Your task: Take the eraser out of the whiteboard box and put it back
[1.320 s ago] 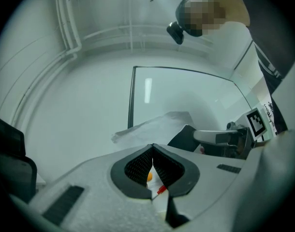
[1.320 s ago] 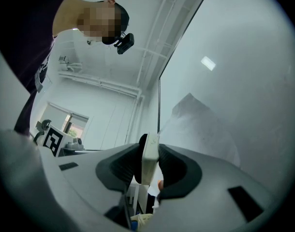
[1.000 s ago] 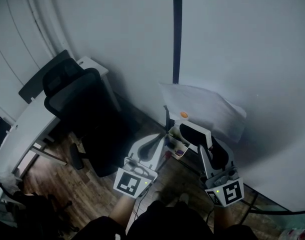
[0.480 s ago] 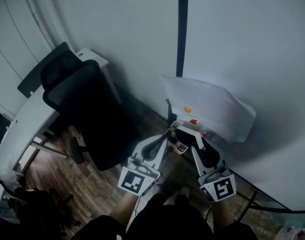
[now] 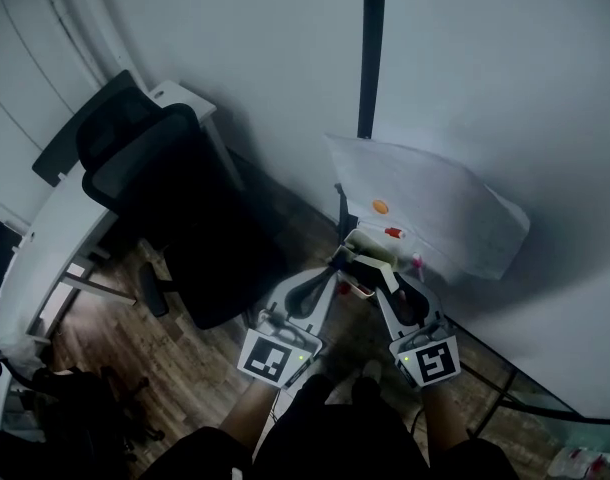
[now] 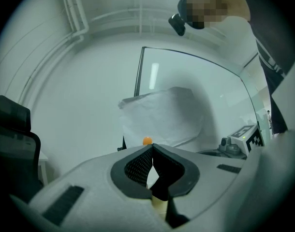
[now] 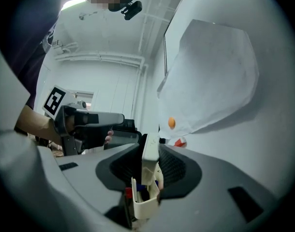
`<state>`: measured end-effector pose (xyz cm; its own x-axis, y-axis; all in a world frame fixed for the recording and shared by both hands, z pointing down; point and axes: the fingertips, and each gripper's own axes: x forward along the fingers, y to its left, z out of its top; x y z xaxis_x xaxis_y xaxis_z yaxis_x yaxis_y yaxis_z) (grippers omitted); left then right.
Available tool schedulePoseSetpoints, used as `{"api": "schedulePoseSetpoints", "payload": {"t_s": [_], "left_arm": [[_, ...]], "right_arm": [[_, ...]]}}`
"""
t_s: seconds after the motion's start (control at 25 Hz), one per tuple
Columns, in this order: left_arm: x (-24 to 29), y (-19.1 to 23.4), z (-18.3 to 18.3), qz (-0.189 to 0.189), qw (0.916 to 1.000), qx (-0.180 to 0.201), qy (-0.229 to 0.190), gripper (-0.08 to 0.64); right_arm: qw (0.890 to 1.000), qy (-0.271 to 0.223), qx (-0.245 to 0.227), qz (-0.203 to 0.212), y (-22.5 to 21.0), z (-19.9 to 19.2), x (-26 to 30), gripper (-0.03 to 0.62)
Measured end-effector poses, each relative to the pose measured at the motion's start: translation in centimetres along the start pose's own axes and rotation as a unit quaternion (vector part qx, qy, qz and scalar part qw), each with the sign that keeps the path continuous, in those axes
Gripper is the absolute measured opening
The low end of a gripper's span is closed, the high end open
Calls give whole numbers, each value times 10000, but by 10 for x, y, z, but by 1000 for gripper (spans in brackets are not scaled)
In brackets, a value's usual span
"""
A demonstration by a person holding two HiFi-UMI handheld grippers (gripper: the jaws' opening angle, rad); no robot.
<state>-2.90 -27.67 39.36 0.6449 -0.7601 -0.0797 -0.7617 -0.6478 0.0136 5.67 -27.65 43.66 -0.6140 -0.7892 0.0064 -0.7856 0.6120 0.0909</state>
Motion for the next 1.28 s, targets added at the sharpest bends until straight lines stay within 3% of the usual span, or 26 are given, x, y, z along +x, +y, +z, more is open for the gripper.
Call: {"api": "schedulePoseSetpoints", "payload": {"t_s": [0.48, 0.76, 1.0, 1.12, 1.28], "left_arm": [[3, 1, -7, 37, 10000, -62, 44, 5], [3, 3, -3, 1, 10000, -22, -34, 5], [5, 6, -1, 5, 9999, -3, -143, 5], [5, 7, -8, 71, 9999, -86, 52, 5], [6, 8, -11, 67, 9999, -88, 63, 5]], "right_arm": [[9934, 907, -612, 333, 13, -50, 22, 109], [9870, 1351, -620, 613, 15, -79, 33, 110], [9870, 1346, -402, 785, 16, -79, 35, 141], [9899, 1141, -244, 809, 17, -70, 36, 226], [9906, 1089, -278, 781, 15, -66, 38, 227]]}}
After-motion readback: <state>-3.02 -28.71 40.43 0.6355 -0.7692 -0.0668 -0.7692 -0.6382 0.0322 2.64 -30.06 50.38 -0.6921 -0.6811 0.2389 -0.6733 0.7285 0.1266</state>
